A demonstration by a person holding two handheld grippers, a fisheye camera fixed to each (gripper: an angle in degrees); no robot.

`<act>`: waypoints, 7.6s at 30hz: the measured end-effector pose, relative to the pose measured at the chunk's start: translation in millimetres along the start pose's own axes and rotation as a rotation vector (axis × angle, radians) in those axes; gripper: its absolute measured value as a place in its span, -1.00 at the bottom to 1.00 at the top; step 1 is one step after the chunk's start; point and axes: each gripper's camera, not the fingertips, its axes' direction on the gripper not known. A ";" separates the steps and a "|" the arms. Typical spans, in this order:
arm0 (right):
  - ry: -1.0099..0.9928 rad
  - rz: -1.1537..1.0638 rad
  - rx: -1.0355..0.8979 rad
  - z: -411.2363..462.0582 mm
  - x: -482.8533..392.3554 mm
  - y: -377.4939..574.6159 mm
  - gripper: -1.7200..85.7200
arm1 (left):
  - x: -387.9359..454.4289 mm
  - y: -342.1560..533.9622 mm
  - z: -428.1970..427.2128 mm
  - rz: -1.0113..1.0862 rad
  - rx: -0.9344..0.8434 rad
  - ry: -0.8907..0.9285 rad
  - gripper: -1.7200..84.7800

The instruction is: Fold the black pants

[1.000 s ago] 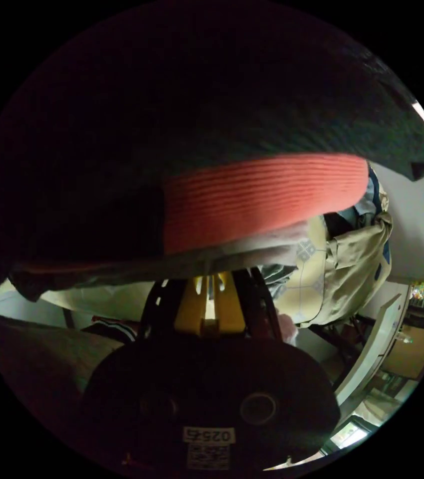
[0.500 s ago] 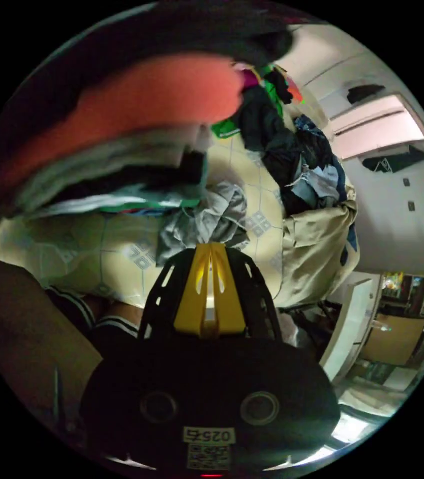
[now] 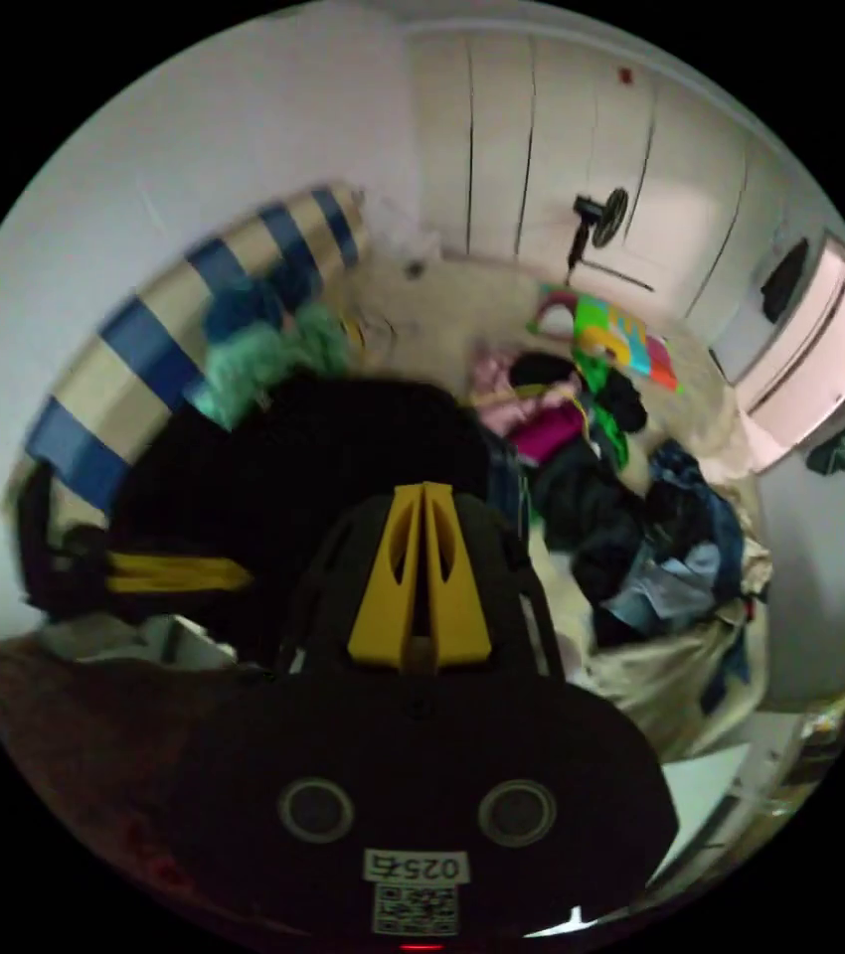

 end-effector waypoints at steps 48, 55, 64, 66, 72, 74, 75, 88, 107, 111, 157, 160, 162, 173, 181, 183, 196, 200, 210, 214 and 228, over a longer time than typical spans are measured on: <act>-0.388 0.203 0.935 -190.7 263.4 206.5 -0.98 | 111.5 -26.6 -6.2 0.079 1.067 -0.133 -0.98; -0.241 0.153 0.735 -126.7 432.6 215.3 -0.75 | 146.1 -181.5 216.4 -0.153 0.797 0.116 -0.87; -0.414 0.341 0.309 108.3 564.4 164.1 -0.67 | 80.4 -272.1 497.2 -0.404 0.306 0.004 -0.70; -0.399 0.370 0.261 146.7 581.1 145.1 -0.67 | 52.9 -292.7 554.4 -0.416 0.268 -0.038 -0.67; -0.455 0.301 0.186 253.3 618.6 24.2 -0.66 | -57.7 -380.8 692.5 -0.493 0.154 -0.140 -0.68; -0.495 0.262 0.170 279.9 623.9 -20.9 -0.66 | -91.4 -404.2 726.0 -0.539 0.139 -0.123 -0.70; -0.523 0.251 0.145 297.5 628.5 -48.3 -0.66 | -112.3 -419.2 750.0 -0.561 0.098 -0.119 -0.70; -0.966 0.251 -0.283 319.4 630.5 -136.7 -0.98 | -132.9 -414.3 799.2 -0.585 0.144 0.113 -0.96; -0.363 0.215 0.276 -343.7 578.8 -104.4 -0.39 | 109.1 -308.6 623.1 0.166 0.393 0.973 -0.96; 0.015 0.438 0.457 -442.6 524.7 -103.3 -0.51 | 185.7 -303.9 621.8 0.475 0.370 1.154 -0.96; -0.149 1.930 0.534 -739.8 611.3 102.5 -0.58 | 700.0 -64.5 1425.0 0.912 -0.770 0.716 -0.69; -0.191 1.920 0.507 -730.2 608.2 58.3 -0.58 | 727.1 -61.1 1476.8 0.790 -0.859 0.750 -0.75; -0.168 1.899 0.516 -731.6 608.5 25.5 -0.59 | 739.1 -61.5 1500.4 0.741 -0.891 0.743 -0.86; 0.266 1.541 0.358 -801.9 639.9 -211.0 -0.60 | 771.3 -98.4 1392.0 0.820 -0.858 1.174 -1.00; 0.742 1.444 0.240 -812.7 637.2 -357.1 -0.75 | 760.2 -137.5 1242.7 0.912 -0.485 1.399 -1.00; 0.715 1.424 0.293 -806.3 634.7 -367.5 -0.78 | 747.3 -151.8 1217.6 0.885 -0.421 1.496 -1.00; 0.573 1.204 0.608 -814.3 599.9 -455.0 -0.95 | 657.5 -199.0 1055.8 0.936 0.136 1.653 -1.00; 0.541 1.191 0.599 -802.4 575.9 -470.6 -0.95 | 640.1 -206.8 1035.1 0.909 0.187 1.742 -0.99; 0.516 1.048 0.665 -749.3 557.0 -539.1 -0.79 | 604.5 -192.8 955.0 0.992 0.304 1.884 -0.99; 0.345 0.973 0.679 -731.4 552.1 -572.9 -0.94 | 593.3 -204.0 919.7 1.053 0.393 1.880 -0.99; 0.945 1.382 0.424 -873.7 421.6 -571.0 -0.98 | 508.6 -258.8 962.8 0.877 0.532 1.252 -1.00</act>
